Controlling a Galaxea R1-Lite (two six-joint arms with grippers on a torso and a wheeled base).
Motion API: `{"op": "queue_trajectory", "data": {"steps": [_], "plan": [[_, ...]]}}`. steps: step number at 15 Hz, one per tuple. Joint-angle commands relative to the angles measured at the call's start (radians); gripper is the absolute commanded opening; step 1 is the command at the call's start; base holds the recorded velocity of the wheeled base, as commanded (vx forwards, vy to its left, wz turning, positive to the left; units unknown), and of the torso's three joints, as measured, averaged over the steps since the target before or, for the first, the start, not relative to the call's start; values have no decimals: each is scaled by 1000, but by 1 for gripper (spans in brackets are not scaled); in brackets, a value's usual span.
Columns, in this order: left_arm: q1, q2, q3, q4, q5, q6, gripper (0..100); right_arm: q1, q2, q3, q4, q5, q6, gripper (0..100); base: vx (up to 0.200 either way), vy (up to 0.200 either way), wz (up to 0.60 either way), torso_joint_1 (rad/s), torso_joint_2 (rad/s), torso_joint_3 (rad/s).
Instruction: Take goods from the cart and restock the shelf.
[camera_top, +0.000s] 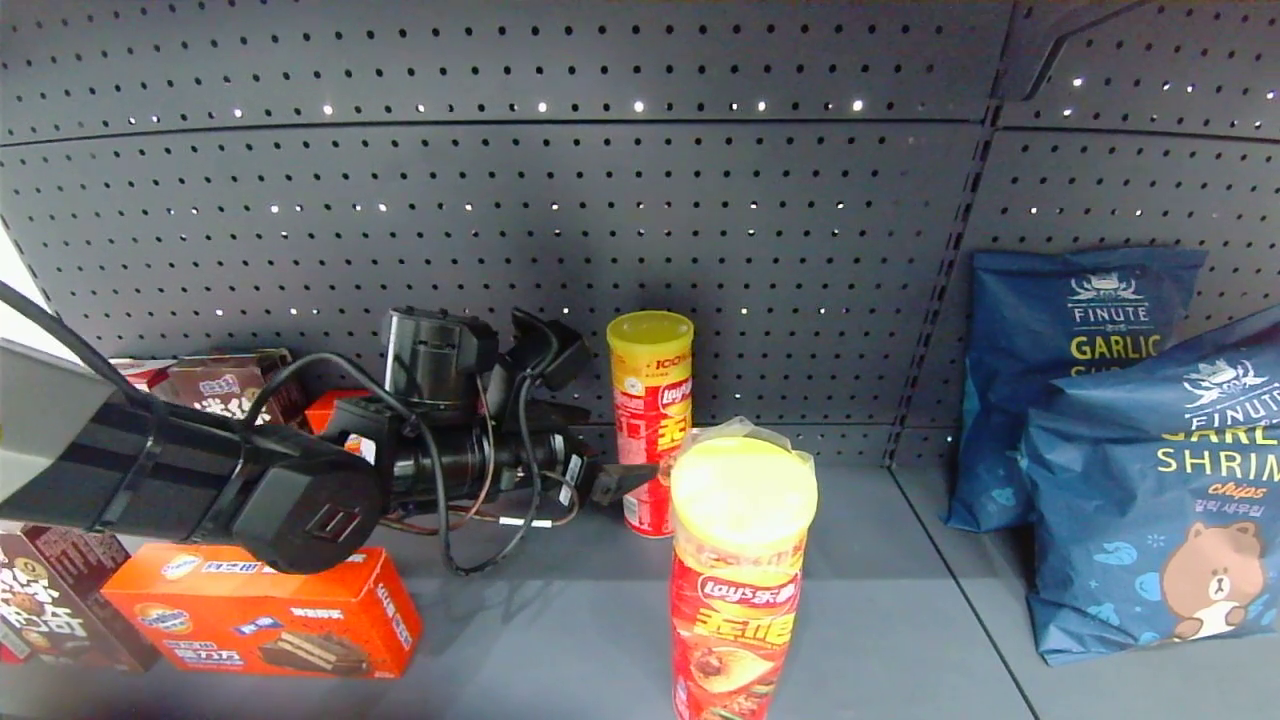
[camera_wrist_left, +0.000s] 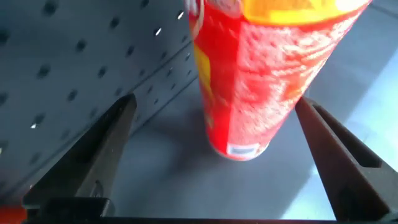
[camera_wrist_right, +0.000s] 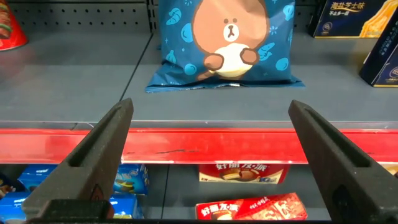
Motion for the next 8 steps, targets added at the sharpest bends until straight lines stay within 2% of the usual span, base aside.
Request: {"op": "queue_trajectory", "data": {"steps": [1,8], "plan": [[2,-32,27,-2,4,-1,100,0,0,0,0,0,0,100,0,0,0,0,0,0],[37,-34,38,-5,16,-4,100,0,0,0,0,0,0,100,0,0,0,0,0,0]]}}
